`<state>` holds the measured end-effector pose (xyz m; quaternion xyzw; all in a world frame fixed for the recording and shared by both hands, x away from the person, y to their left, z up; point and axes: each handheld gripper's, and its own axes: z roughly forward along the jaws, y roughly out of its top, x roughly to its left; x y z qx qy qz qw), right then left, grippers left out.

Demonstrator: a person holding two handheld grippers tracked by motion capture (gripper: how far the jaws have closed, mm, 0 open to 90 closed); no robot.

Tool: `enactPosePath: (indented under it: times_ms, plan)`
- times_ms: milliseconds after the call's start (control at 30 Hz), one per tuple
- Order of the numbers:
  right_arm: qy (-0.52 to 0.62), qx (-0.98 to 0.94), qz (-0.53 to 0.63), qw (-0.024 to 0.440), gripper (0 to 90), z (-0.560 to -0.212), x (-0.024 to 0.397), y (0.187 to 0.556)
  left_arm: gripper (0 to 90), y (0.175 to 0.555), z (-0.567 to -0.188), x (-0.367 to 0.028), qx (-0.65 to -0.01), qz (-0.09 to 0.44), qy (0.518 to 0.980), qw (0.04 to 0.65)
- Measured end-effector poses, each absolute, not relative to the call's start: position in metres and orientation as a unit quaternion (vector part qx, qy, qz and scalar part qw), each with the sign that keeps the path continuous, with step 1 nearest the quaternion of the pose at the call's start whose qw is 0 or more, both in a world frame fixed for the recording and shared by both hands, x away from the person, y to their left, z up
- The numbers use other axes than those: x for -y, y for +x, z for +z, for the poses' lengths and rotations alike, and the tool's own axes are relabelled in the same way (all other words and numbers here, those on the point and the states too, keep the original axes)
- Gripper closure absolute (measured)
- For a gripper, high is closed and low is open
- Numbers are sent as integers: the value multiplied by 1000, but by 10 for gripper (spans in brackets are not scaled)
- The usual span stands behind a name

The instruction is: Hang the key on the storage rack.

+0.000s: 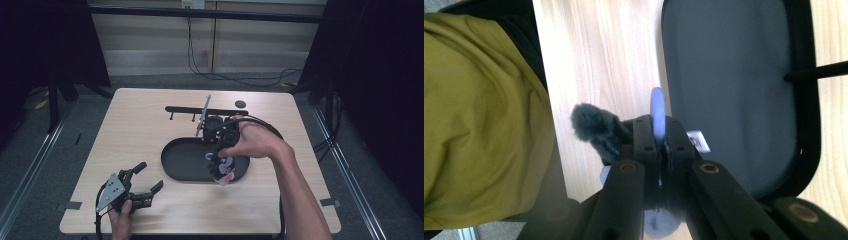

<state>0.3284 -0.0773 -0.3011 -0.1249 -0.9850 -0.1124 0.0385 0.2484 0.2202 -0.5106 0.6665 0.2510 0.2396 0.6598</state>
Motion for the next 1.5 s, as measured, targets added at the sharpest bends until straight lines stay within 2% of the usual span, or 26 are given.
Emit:
enactPosePath:
  times_ms: [700,1000,1500]
  plan:
    - [-135,985,-103,35,875,-279,77,366,154,248,-510,-220,-253,238,666,660]
    - [-149,986,-69,37,875,-282,74,390,154,249,-510,-220,-248,240,668,659]
    - [-173,983,-55,23,875,-289,82,409,153,249,-511,-220,-247,241,666,662]
